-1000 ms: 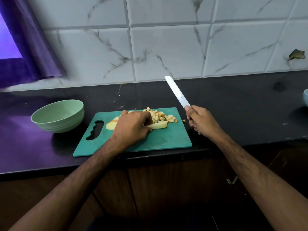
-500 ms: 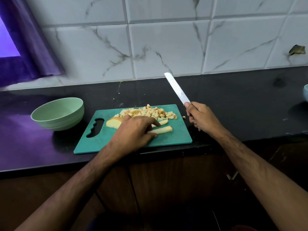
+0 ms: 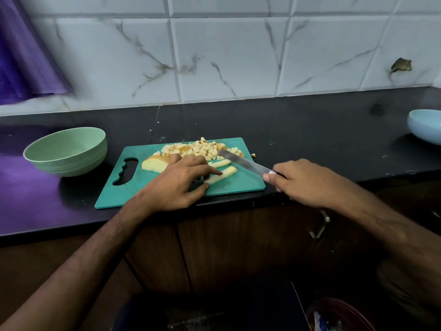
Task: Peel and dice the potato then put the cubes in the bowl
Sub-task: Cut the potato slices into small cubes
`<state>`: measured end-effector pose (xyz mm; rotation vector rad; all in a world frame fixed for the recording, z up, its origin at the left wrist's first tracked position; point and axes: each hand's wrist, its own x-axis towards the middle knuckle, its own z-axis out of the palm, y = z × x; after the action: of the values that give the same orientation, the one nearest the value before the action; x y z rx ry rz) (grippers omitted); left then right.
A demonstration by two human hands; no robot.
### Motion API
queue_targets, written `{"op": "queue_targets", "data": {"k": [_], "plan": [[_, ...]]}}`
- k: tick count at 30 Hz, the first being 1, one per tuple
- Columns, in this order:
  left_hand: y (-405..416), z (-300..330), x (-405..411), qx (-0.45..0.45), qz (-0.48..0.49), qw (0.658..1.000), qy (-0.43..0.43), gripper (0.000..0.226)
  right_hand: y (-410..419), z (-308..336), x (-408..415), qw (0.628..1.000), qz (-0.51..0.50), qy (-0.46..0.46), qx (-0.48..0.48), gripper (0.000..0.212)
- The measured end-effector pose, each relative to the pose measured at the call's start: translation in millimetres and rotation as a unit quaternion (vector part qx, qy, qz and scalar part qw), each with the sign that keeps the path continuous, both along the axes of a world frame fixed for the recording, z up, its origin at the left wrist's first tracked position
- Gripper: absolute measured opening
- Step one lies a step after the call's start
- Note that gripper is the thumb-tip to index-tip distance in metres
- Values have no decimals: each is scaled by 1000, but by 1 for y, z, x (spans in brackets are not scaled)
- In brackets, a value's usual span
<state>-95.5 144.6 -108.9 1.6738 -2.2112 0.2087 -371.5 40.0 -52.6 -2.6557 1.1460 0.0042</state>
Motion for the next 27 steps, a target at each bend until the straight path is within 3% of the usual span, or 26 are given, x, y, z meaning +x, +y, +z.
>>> {"op": "queue_targets", "data": {"k": [5,10,20,27], "plan": [[3,0,1,13,-7,1000,12,49,21,11,-14,991,-8,80,-105,41],[4,0,0,11,-7,1000,18,51,30,4,-21,984,-6,91,-154,40],[1,-2,1,16,-5,1000,17,50,28,1,-13,985,28,102,-138,41],[3,-2,2,5,-4,1000,19,49,29,-20,-2,980,19,85,-179,33]]}}
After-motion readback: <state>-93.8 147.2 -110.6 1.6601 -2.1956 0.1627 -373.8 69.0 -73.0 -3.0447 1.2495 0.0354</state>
